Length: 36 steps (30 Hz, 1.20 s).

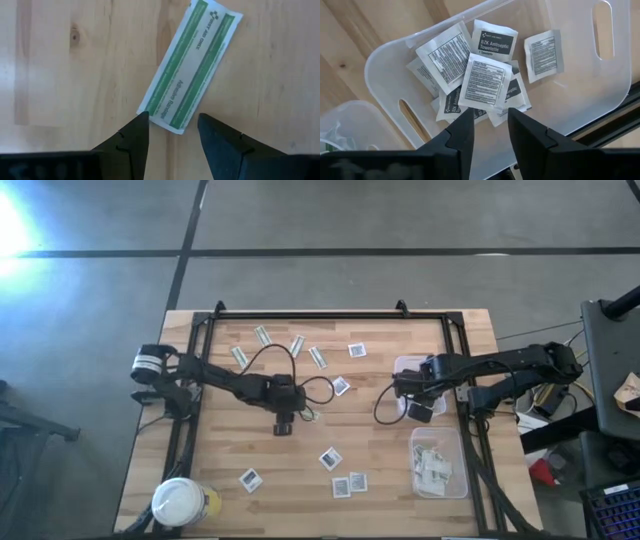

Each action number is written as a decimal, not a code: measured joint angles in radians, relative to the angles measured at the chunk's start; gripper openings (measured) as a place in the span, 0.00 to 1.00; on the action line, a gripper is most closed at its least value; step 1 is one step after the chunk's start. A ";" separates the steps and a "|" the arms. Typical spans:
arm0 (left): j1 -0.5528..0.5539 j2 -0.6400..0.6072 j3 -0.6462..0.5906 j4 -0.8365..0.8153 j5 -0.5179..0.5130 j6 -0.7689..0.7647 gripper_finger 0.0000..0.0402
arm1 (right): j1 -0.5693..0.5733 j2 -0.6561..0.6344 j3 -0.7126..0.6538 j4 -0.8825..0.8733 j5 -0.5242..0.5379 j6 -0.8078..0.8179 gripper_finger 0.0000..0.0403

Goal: Pick & Place First Aid Supplies
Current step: Put the bandage pack into the bottom bin

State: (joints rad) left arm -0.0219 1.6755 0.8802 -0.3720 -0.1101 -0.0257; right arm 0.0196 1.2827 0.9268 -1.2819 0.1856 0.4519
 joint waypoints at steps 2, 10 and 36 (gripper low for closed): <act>0.012 -0.001 -0.019 0.028 0.032 0.000 0.42 | 0.000 0.000 0.000 0.000 0.000 0.000 0.29; 0.035 0.000 -0.055 0.088 0.079 0.023 0.26 | 0.000 0.000 0.000 0.002 -0.001 0.000 0.27; -0.053 -0.030 -0.036 0.310 0.163 -0.019 0.00 | 0.116 -0.047 0.041 0.004 -0.168 0.127 0.13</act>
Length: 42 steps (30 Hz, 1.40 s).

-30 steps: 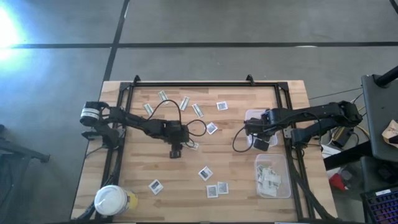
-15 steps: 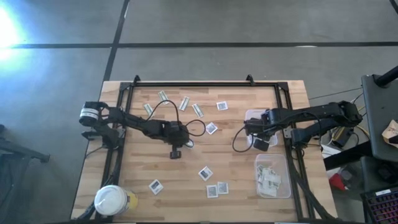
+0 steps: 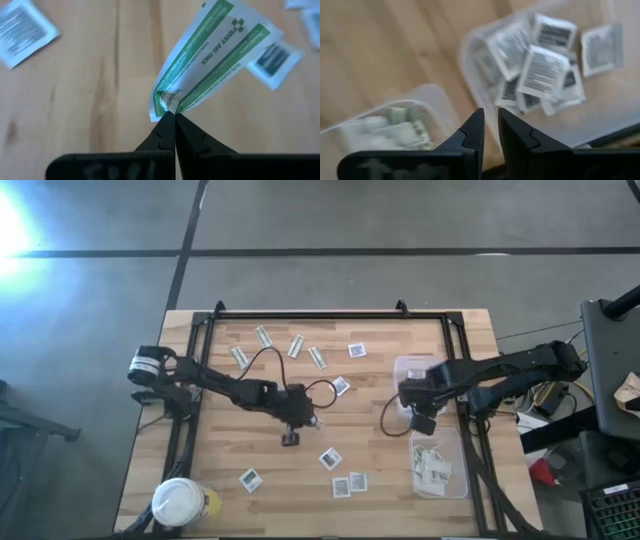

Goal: Pick & Place First Aid Supplies
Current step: Put the bandage pack into the bottom bin

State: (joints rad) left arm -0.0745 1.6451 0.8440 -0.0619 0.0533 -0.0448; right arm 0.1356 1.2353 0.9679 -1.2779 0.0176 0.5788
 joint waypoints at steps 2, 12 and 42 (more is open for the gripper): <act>-0.010 0.000 0.000 0.045 0.030 -0.009 0.00 | 0.050 -0.021 0.021 0.015 0.000 0.023 0.12; -0.064 0.000 0.032 0.176 0.066 -0.053 0.00 | 0.295 -0.055 0.026 0.528 0.008 -0.092 0.12; -0.178 0.175 0.324 0.166 0.067 0.028 0.00 | 0.326 0.249 0.115 1.028 0.062 -0.781 0.45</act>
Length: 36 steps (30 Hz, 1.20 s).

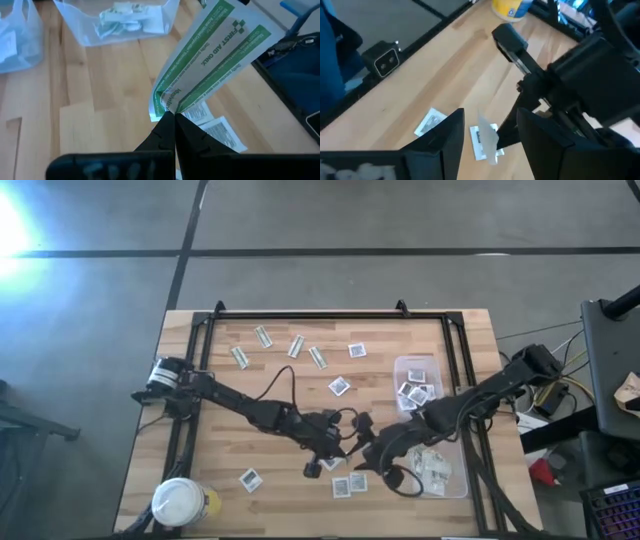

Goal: Pick & Place First Aid Supplies
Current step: Put the bandage pack into the bottom bin

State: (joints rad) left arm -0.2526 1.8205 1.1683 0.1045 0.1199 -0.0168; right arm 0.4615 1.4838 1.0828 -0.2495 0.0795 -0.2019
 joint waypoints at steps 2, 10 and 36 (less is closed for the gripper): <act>-0.001 -0.001 0.000 0.003 0.009 0.009 0.00 | -0.001 0.015 0.016 -0.031 0.002 -0.001 0.45; -0.006 -0.003 0.005 0.011 0.017 0.044 0.00 | -0.014 0.089 0.079 -0.139 0.002 0.018 0.43; -0.005 -0.003 0.005 0.031 -0.061 0.068 0.12 | -0.012 0.084 0.107 -0.301 -0.054 0.117 0.02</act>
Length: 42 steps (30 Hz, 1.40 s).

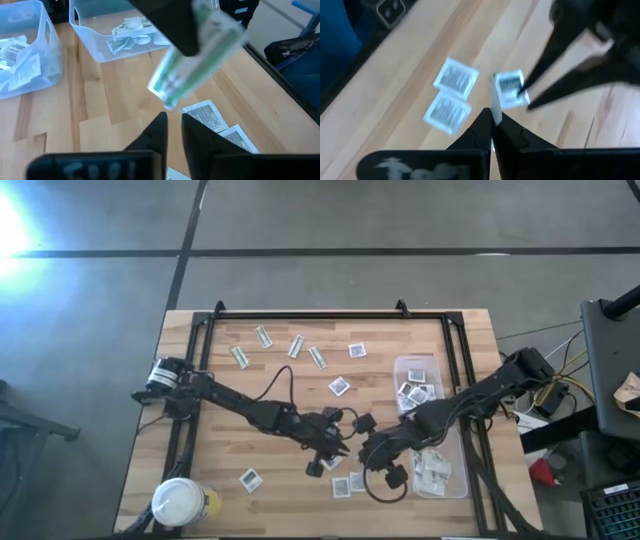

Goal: Pick & Place First Aid Supplies
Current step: Put the bandage pack into the bottom bin

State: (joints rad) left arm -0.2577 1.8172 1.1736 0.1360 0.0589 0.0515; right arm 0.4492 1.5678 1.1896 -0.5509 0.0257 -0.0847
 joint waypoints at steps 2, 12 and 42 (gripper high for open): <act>-0.001 0.000 0.000 -0.001 0.000 0.004 0.17 | 0.000 -0.009 0.000 -0.054 0.000 0.023 0.02; 0.001 -0.017 0.027 -0.255 -0.171 0.006 0.37 | 0.049 -0.155 -0.001 -0.352 0.000 0.249 0.02; 0.001 -0.318 0.010 -0.911 -0.427 -0.202 0.35 | 0.216 -0.293 -0.309 -0.567 -0.163 0.975 0.02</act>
State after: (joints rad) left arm -0.2563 1.4992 1.1840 -0.7752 -0.3678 -0.1503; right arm 0.6655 1.2745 0.8809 -1.1183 -0.1373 0.8906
